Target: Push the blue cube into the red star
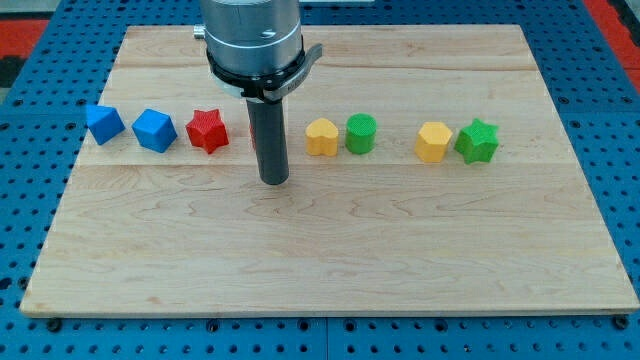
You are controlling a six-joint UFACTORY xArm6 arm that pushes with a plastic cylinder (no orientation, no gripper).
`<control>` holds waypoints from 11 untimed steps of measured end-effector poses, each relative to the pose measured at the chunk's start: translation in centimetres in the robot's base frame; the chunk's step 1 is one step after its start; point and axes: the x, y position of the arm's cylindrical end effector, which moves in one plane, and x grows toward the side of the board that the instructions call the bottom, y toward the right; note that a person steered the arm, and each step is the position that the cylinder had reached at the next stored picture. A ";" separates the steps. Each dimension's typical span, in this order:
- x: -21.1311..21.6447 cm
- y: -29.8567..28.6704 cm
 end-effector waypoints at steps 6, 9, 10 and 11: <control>3.5 -24.9; -6.8 -25.0; -8.0 -24.2; -5.6 -16.1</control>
